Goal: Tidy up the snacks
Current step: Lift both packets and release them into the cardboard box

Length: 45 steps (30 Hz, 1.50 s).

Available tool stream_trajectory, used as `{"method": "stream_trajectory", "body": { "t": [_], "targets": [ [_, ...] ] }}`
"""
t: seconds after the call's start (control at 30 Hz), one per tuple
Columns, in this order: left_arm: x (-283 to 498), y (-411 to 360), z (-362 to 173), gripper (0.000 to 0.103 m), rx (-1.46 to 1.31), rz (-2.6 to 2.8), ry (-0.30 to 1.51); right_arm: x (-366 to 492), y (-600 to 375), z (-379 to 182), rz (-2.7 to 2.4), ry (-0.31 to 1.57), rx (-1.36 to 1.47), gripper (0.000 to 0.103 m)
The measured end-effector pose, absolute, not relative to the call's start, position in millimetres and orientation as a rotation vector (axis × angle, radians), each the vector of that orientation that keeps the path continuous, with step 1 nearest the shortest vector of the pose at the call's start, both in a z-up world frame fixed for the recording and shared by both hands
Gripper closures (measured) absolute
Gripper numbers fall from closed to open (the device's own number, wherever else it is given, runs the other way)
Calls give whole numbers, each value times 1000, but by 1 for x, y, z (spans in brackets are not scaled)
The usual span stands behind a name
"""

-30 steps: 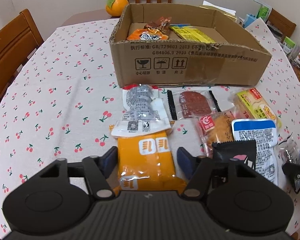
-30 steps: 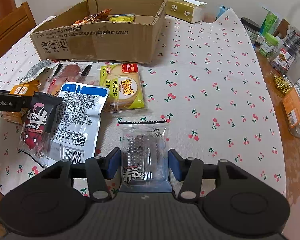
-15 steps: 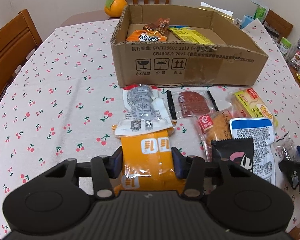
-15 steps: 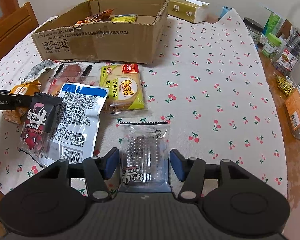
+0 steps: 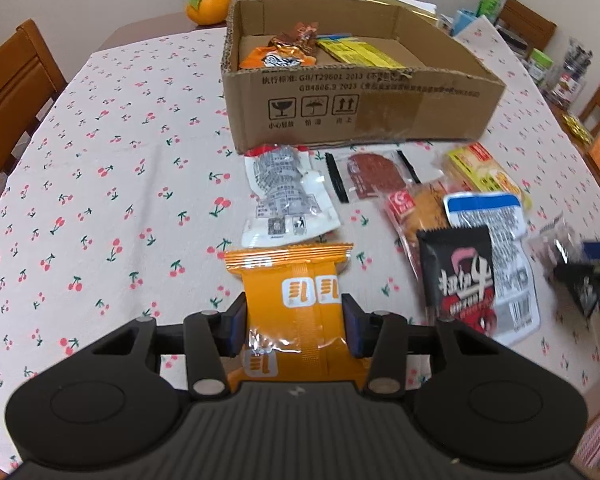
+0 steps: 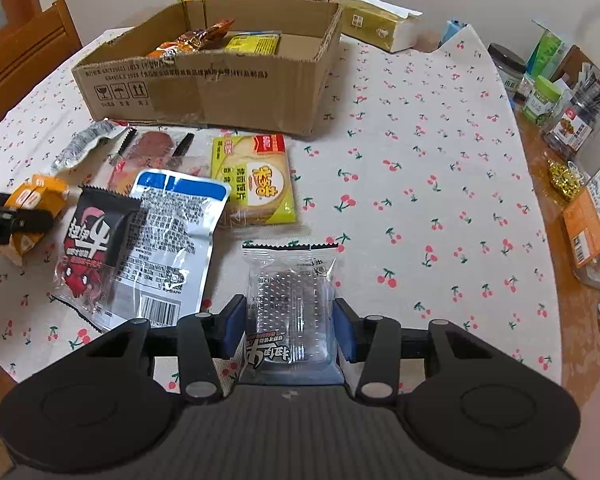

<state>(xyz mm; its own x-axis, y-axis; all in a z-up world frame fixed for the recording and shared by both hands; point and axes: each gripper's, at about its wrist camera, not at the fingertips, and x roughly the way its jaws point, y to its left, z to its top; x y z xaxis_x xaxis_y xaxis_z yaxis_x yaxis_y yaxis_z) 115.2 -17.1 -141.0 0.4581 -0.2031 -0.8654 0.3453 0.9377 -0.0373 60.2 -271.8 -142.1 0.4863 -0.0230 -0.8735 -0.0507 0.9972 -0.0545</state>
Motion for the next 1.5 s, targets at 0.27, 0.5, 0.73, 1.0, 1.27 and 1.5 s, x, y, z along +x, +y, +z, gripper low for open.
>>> {"method": "stream_trajectory", "body": {
  "t": [0.27, 0.5, 0.73, 1.0, 1.27, 1.5],
  "targets": [
    [109, -5, -116, 58, 180, -411, 1052, 64, -275, -118, 31, 1051, -66, 52],
    [114, -3, -76, 58, 186, -495, 1014, 73, -271, -93, 84, 1028, -73, 51],
    [143, -22, -35, 58, 229, -567, 907, 92, -267, -70, 140, 980, -84, 51],
    [208, -55, -16, 58, 228, -600, 834, 120, -267, -51, 177, 914, -88, 51],
    [268, -79, -28, 58, 202, -577, 832, 145, -268, -41, 191, 887, -117, 51],
    [280, -73, -47, 14, 118, -503, 824, 160, -271, -39, 194, 882, -122, 51]
  ]
}}
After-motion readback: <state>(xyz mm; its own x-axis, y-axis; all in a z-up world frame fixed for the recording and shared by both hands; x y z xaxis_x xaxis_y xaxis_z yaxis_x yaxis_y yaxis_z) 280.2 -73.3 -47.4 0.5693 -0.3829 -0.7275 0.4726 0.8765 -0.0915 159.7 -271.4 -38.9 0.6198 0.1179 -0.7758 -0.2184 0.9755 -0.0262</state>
